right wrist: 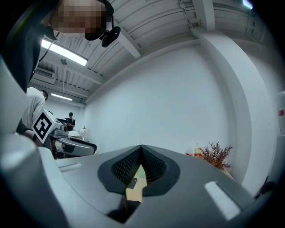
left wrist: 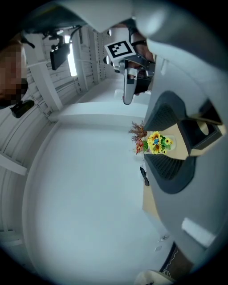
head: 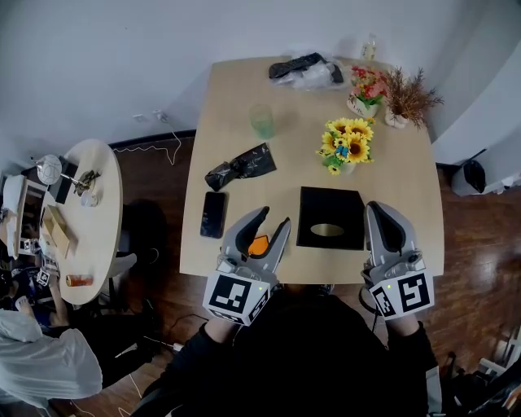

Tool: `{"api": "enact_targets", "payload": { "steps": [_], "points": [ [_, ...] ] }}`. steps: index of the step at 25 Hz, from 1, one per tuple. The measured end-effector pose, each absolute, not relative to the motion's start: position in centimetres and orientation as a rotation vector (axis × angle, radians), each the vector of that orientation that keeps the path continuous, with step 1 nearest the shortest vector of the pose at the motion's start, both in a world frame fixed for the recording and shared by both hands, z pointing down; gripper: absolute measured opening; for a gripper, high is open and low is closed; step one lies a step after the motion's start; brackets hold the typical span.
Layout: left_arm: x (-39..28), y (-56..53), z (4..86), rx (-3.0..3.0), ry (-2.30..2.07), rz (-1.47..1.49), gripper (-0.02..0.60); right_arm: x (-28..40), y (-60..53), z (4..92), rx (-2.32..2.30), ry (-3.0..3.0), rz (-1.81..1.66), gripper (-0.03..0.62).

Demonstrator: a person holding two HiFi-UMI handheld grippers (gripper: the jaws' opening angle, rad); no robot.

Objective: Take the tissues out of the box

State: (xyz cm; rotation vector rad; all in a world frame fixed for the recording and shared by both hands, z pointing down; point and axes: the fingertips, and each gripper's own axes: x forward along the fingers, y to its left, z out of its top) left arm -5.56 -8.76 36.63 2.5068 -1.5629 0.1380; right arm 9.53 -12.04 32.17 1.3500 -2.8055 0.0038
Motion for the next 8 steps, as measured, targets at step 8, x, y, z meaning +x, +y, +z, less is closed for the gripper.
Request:
{"api": "enact_targets", "payload": {
  "steps": [8],
  "points": [
    [-5.38, -8.95, 37.03, 2.509, -1.558, 0.158, 0.144, 9.60, -12.15, 32.58, 1.342, -2.802, 0.011, 0.002]
  ]
}}
